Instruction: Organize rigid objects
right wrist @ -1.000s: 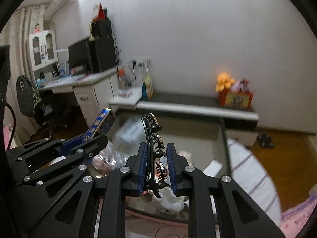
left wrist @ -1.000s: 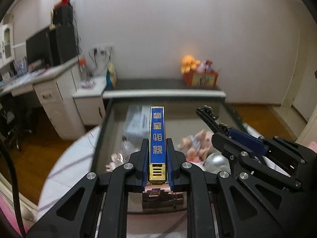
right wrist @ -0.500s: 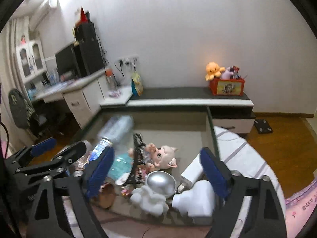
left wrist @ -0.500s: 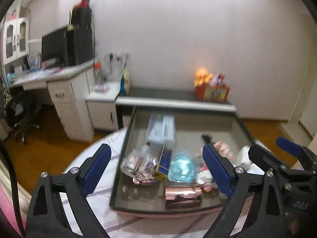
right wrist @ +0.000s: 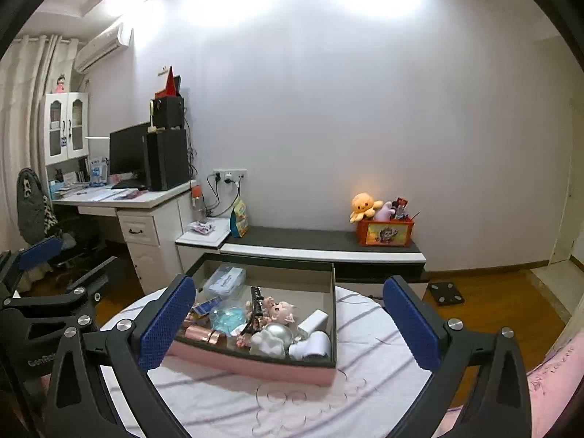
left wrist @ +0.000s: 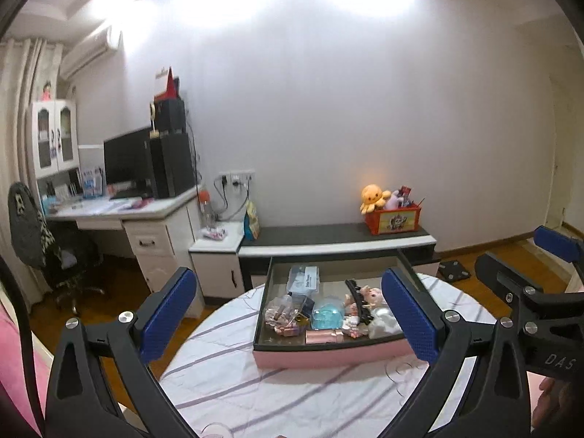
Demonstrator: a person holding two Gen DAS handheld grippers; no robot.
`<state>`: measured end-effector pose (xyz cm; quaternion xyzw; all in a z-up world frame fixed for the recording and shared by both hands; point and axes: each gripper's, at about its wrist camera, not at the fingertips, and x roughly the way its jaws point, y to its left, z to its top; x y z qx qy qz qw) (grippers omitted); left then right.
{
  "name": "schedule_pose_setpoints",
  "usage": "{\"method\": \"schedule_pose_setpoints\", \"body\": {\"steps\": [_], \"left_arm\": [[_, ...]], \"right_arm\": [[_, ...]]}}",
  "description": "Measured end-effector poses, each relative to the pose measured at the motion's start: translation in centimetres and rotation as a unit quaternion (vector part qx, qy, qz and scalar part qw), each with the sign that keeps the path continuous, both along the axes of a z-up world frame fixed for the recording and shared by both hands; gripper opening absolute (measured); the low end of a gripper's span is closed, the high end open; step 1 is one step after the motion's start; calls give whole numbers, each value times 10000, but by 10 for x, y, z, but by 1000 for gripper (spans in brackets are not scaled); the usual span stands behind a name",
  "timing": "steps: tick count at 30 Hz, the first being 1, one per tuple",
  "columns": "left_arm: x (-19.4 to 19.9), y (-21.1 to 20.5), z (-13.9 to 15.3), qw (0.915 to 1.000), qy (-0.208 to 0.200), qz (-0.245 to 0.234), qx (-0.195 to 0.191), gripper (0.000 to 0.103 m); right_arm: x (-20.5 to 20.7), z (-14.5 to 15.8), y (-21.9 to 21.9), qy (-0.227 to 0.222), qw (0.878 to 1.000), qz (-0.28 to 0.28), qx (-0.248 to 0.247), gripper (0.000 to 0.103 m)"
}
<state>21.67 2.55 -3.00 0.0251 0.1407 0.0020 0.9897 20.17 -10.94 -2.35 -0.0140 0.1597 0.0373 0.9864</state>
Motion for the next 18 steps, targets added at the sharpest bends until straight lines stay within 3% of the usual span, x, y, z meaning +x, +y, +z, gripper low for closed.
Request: {"method": "schedule_pose_setpoints", "body": {"steps": [9,18], "left_arm": [[-77,-3,13,9990,-374,-222,-113,103],[-151,-1,33,9965,-818,-148,-64,103]], "right_arm": [[-78,15,-3,-284,9996,-67,-61,103],[-151,33,-3,-610,9981,-68,-63,103]]}}
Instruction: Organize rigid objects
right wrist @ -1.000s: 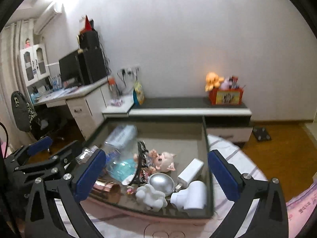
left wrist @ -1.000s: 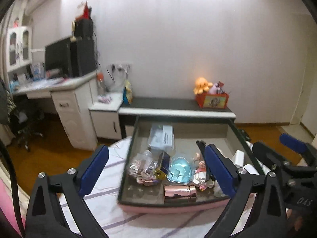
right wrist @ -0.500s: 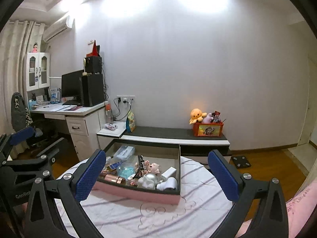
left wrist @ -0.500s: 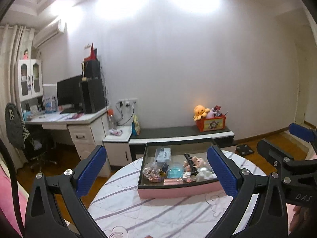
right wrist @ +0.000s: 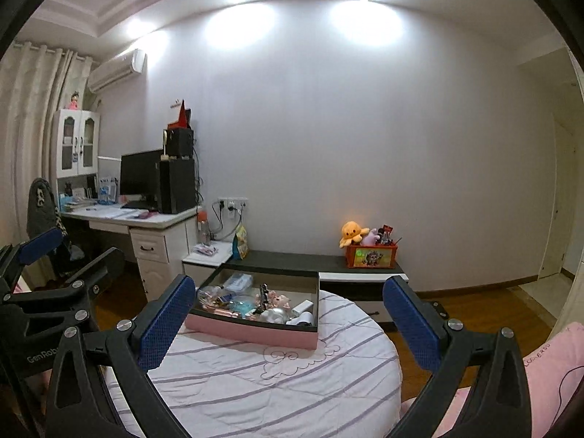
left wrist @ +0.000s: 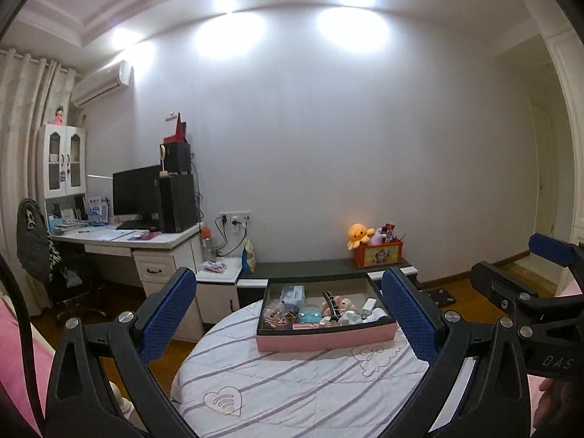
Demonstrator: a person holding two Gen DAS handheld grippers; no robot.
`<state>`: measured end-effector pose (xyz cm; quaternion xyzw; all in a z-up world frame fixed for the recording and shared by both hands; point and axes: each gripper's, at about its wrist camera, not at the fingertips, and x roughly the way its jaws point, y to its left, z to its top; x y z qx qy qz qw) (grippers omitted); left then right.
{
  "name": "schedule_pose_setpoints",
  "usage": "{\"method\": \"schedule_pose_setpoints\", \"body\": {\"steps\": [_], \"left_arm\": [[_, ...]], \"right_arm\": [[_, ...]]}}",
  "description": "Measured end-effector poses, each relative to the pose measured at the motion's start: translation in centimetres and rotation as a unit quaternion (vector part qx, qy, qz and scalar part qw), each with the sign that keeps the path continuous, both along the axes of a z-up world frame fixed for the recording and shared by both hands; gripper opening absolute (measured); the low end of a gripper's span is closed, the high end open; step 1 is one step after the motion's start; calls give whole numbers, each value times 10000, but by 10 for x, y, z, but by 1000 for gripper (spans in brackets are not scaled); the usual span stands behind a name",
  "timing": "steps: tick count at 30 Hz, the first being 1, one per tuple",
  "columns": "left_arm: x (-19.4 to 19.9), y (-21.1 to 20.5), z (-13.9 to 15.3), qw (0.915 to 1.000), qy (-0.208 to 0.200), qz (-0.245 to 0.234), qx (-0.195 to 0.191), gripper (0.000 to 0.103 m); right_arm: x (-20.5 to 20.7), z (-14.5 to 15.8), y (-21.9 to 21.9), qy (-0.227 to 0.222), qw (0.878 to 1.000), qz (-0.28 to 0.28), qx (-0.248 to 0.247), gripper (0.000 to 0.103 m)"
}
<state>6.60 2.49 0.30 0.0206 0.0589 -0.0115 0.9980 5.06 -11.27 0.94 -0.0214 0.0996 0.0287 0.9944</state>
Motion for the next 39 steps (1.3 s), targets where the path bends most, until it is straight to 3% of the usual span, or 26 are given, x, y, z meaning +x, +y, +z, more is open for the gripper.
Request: {"method": "schedule_pose_setpoints", "body": {"steps": [12,39], "left_arm": [[-34,2,12,9996,-257,71,-34,103],[-39,4,7,9993,-352,82,19,103]], "right_arm": [[-42,10,9,-261,9996,24,-76,103],[-46,10,9,-222,9998,-12,-15,103]]}}
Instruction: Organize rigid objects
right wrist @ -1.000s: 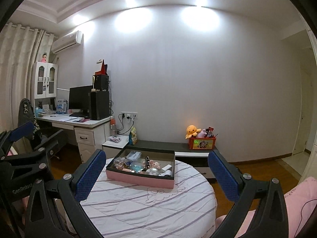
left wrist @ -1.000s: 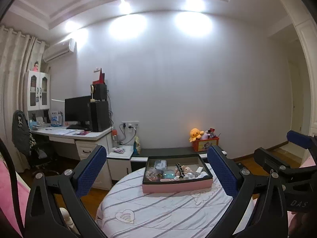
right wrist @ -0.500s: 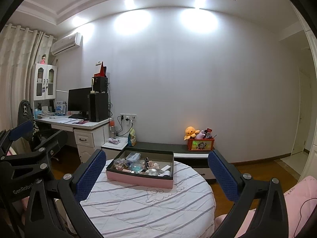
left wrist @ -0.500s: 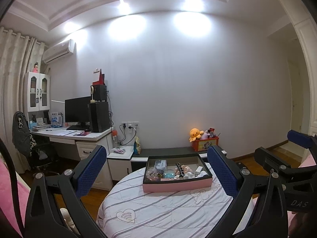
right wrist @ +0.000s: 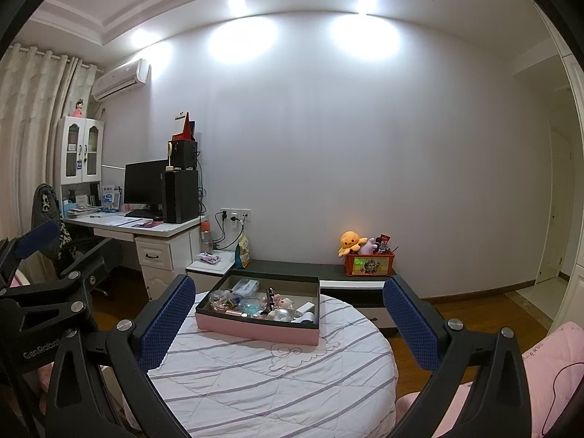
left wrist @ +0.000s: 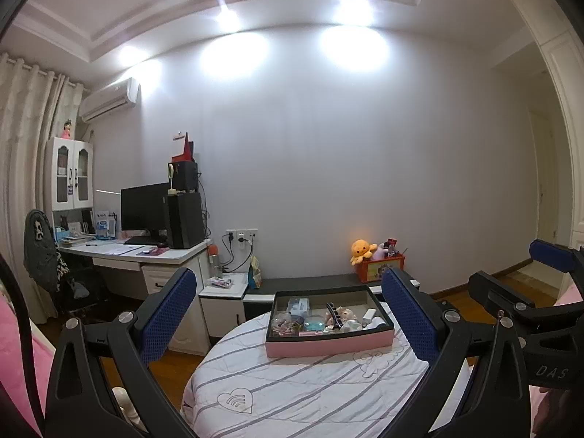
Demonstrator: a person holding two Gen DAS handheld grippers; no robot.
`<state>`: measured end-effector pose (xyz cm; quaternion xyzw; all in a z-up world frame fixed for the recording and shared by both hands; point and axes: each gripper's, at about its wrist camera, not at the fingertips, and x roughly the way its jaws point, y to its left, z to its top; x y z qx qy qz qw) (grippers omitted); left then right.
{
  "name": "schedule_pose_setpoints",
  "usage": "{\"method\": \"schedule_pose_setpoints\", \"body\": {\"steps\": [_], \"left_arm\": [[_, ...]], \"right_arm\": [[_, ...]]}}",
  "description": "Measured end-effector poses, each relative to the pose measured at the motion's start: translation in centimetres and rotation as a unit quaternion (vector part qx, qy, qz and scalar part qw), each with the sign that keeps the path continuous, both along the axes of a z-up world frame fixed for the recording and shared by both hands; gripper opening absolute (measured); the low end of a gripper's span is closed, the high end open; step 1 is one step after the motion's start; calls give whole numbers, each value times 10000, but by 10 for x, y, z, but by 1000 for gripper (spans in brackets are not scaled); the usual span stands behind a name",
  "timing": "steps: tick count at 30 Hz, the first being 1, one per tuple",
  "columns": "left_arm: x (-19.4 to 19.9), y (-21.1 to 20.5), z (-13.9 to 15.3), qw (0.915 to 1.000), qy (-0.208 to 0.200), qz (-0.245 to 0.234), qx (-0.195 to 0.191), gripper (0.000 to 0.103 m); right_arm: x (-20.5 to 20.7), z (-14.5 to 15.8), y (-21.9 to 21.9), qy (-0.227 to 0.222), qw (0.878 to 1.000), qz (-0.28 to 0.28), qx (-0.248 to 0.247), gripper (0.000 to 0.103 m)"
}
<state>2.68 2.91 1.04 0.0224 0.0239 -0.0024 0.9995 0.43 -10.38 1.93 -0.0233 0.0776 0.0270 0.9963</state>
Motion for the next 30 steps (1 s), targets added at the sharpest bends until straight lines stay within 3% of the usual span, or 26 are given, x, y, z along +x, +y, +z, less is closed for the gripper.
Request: {"method": "schedule_pose_setpoints", "body": {"steps": [30], "left_arm": [[1,1,1,10000,71,6,-26,103]], "right_arm": [[1,-2,3,39,10000,-40,-7,103]]}}
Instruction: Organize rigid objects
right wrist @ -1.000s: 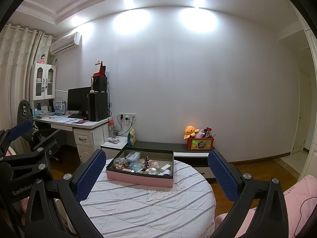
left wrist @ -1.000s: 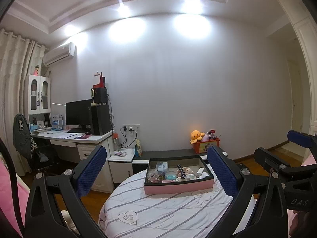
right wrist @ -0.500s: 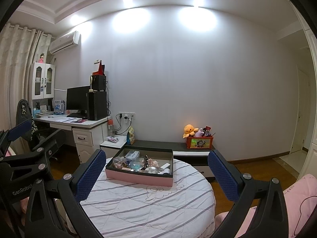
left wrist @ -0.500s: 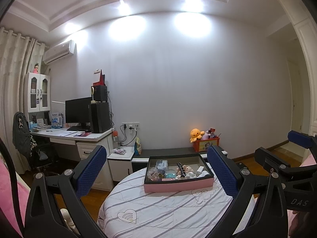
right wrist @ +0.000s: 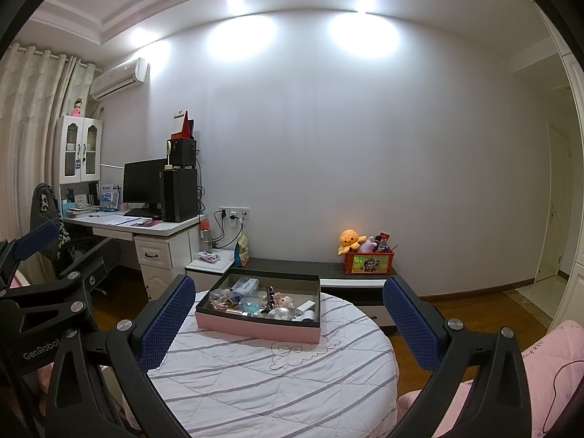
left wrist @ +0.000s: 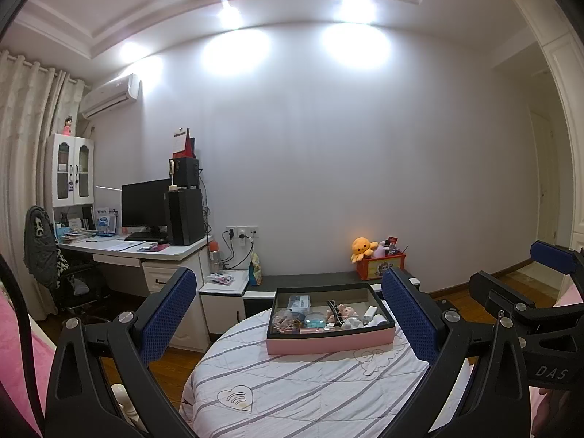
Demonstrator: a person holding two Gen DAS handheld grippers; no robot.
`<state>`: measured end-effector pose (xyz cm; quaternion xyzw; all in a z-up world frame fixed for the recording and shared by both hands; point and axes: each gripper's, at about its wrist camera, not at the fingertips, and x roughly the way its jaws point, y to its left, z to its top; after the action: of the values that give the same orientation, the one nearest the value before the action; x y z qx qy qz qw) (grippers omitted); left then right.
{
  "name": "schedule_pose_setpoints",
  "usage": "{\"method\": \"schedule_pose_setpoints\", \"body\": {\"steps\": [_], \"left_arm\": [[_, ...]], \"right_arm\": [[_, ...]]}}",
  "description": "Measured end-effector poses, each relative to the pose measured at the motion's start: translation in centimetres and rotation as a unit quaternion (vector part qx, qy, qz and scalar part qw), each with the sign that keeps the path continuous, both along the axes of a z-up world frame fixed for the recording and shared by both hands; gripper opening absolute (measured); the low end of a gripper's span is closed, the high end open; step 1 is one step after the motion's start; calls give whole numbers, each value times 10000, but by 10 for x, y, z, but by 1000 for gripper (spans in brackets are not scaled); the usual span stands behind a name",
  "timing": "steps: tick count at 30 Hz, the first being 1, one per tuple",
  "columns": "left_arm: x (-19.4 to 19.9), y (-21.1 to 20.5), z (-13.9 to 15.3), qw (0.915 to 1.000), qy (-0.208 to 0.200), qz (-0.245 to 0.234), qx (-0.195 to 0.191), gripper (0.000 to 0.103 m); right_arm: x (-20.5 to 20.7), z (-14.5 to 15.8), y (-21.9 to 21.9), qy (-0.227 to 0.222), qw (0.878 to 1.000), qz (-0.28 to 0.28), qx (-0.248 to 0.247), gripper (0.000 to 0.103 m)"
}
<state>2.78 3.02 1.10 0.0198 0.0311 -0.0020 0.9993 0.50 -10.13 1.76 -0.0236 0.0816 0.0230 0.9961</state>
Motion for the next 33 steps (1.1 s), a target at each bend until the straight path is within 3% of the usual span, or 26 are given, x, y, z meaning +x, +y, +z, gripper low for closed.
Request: {"method": "schedule_pose_setpoints", "body": {"steps": [33], "left_arm": [[0,1,1,10000,-1,10,-4,103]], "right_arm": [[-1,1,2,-18,10000,5,15,103]]}}
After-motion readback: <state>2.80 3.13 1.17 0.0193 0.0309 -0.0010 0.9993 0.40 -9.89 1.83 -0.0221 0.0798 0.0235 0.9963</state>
